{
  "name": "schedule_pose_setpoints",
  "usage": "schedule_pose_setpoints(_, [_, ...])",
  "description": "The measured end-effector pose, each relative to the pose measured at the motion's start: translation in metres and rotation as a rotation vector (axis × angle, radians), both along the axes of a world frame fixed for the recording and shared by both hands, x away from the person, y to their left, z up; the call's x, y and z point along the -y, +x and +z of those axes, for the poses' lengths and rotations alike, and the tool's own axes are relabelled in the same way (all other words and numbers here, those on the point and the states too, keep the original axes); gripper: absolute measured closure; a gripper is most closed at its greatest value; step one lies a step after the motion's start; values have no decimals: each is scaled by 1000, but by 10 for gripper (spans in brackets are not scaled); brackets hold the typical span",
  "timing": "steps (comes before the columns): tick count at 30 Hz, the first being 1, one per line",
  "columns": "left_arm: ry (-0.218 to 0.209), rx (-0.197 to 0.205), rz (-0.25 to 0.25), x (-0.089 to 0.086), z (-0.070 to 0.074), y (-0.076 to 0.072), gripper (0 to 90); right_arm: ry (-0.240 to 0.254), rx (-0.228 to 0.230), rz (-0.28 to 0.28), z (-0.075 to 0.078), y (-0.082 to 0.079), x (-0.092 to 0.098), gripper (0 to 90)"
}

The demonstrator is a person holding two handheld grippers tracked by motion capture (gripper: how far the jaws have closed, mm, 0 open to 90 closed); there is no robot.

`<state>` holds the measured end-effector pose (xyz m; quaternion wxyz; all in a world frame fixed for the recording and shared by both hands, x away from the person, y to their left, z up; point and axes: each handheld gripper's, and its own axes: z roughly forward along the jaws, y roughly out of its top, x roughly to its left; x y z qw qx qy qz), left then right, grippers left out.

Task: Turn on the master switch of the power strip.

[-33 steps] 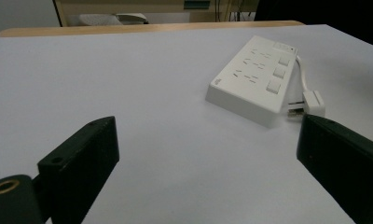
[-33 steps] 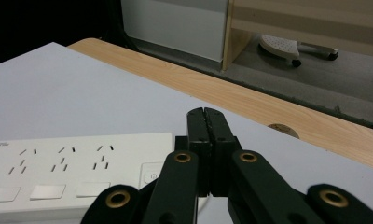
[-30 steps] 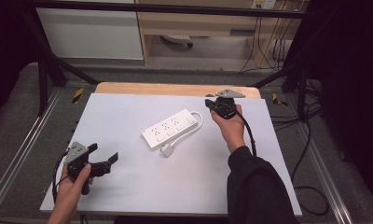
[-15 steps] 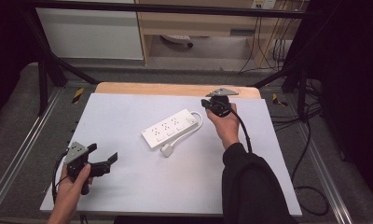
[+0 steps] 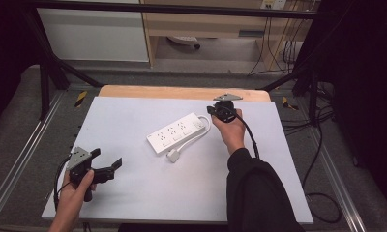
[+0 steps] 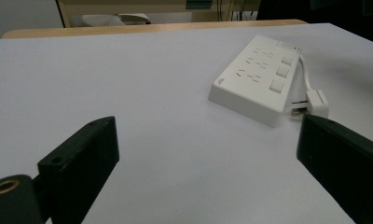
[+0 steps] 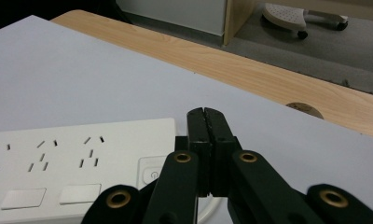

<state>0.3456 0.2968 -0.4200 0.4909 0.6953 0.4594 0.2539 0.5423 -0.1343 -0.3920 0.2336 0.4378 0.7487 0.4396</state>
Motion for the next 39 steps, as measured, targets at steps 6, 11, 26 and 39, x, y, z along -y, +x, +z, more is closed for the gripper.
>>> schedule_pose_setpoints(6, [-1,0,-3,0,0,0,57,-18,-14,9,-6,2,-5,900])
schedule_pose_setpoints(11, [-1,-4,-4,0,0,0,57,-32,-27,15,-10,1,-8,900])
schedule_pose_setpoints(26, [-4,2,-2,0,1,-1,57,-48,-41,39,-20,0,-20,900])
schedule_pose_setpoints(39, [-10,9,-9,-1,1,-1,57,-69,-54,52,-29,0,-28,900])
